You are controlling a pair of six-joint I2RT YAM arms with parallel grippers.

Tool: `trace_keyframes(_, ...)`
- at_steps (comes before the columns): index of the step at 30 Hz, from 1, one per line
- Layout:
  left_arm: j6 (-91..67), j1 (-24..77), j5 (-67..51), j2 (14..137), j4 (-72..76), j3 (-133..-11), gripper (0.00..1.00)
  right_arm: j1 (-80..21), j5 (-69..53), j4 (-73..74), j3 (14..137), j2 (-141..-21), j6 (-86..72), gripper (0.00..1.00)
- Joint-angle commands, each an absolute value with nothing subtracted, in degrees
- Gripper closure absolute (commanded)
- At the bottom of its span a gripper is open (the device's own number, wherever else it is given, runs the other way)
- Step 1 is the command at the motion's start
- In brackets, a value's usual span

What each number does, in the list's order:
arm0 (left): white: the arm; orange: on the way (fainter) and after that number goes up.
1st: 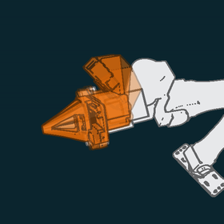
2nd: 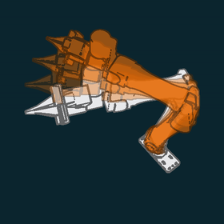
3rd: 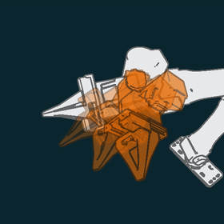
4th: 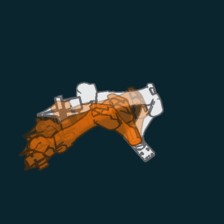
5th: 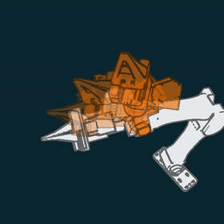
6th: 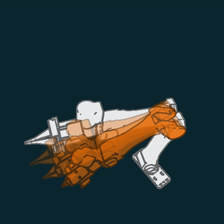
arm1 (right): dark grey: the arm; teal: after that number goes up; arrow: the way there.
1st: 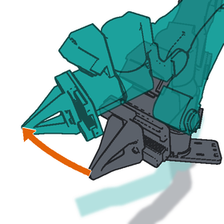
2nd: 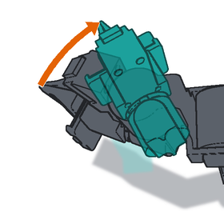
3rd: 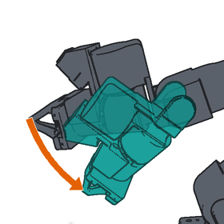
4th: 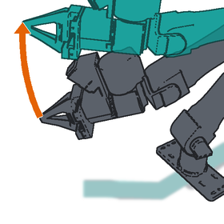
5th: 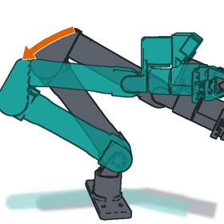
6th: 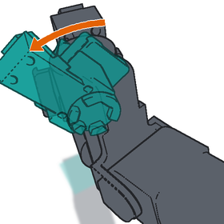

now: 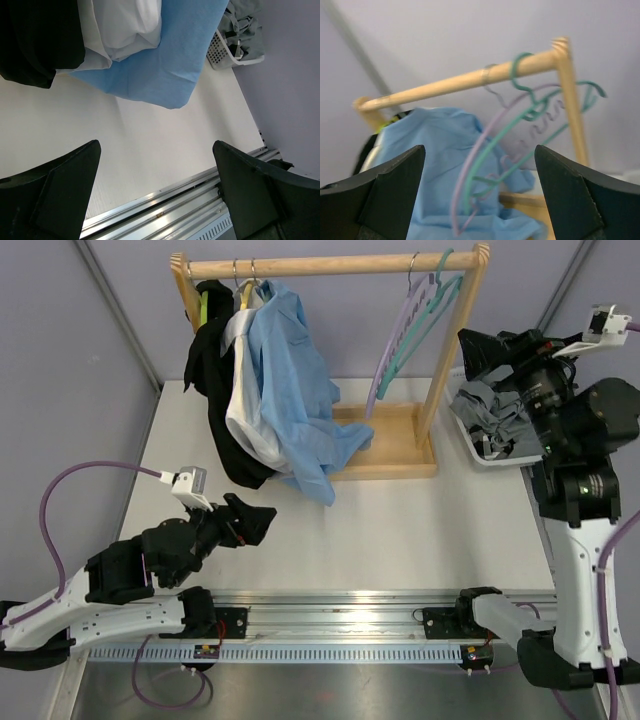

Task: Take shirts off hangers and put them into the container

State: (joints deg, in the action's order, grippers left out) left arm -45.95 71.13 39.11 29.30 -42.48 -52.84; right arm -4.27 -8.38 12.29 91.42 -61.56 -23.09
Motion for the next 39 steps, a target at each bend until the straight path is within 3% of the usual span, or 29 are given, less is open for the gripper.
trace_keyframes(1,-45.0,71.0,38.8,29.4,-38.6,-53.5,0.01,-6.8,-25.5,17.4,96.1,-60.7,-21.3,0.03)
trace_keyframes(4,-45.4,71.0,38.0,29.4,-38.0,-53.0,0.01,-7.6,-36.0,14.7,96.0,-60.3,-24.9,0.03)
trace_keyframes(8,-45.4,71.0,37.4,28.7,-37.4,-52.5,0.01,-11.4,-39.2,16.2,98.4,-64.3,-25.9,0.04)
trace_keyframes(15,-45.6,71.0,36.9,28.1,-37.5,-52.1,0.01,-38.6,-20.2,34.9,116.6,-79.6,-11.6,0.04)
trace_keyframes(23,-46.2,71.0,37.3,24.5,-38.7,-51.2,0.02,-47.8,-10.0,48.3,146.5,-102.5,-6.6,0.03)
trace_keyframes(27,-46.6,71.0,37.4,23.1,-39.2,-50.3,0.02,-51.5,-2.0,51.8,154.8,-110.3,-5.9,0.03)
trace_keyframes(39,-47.3,71.0,38.7,19.3,-41.3,-49.2,0.02,-56.3,18.2,47.8,153.9,-115.9,-7.4,0.08)
